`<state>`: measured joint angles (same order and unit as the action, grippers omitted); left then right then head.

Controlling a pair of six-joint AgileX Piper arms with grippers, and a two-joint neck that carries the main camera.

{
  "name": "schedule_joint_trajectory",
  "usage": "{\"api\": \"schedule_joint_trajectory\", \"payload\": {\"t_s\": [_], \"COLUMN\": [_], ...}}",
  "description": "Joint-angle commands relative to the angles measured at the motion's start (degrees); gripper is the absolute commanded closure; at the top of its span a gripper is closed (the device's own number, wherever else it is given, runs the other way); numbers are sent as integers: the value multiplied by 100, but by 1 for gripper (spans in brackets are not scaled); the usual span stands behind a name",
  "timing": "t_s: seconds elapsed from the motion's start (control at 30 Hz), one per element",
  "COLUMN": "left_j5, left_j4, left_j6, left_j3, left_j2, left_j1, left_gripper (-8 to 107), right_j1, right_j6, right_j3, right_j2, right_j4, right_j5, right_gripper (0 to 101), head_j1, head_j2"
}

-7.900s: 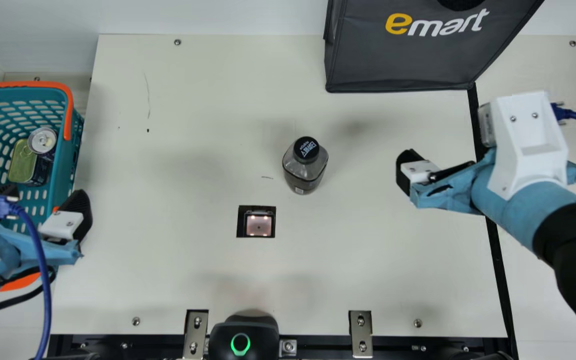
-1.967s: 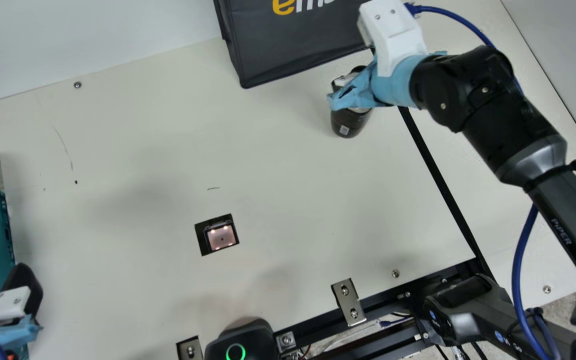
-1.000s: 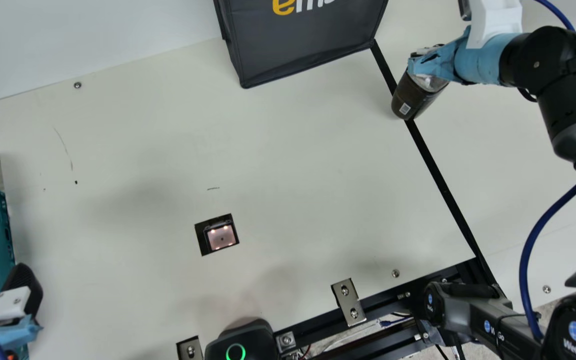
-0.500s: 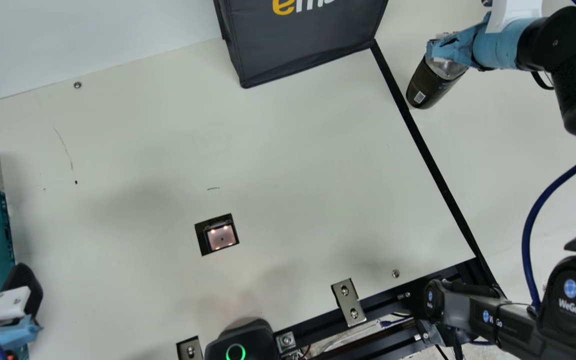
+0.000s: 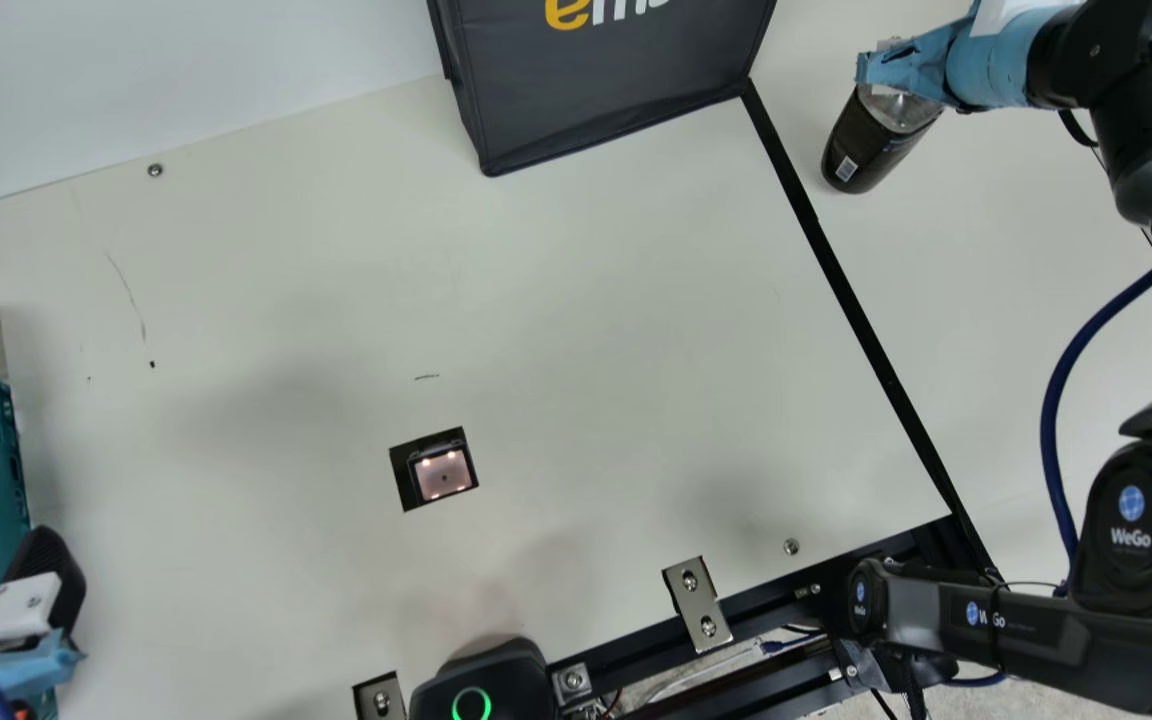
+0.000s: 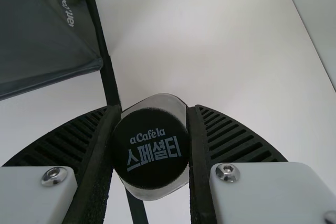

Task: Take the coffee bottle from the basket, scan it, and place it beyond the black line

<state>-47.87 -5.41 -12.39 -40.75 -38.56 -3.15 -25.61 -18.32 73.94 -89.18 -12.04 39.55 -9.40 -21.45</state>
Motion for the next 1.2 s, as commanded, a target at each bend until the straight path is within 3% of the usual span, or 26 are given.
{"api": "schedule_joint_trajectory", "payload": {"t_s": [0.0, 0.53, 1.17], "left_j5": [0, 0, 0], "left_j4": [0, 0, 0], "left_j6": [0, 0, 0], "left_j3": [0, 0, 0], "left_j2": [0, 0, 0], "left_j1": [0, 0, 0], "left_gripper": [9, 9, 9], "right_j1": [-8, -19, 92], "right_j6": [17, 26, 149], "right_j3": [33, 132, -30], "right_j2": [-42, -255, -292], "right_j4": [10, 112, 311], "right_j5": [5, -51, -230], "right_gripper": [101, 101, 38], "head_j1": [148, 148, 148], "head_j2": [-13, -13, -13]}}
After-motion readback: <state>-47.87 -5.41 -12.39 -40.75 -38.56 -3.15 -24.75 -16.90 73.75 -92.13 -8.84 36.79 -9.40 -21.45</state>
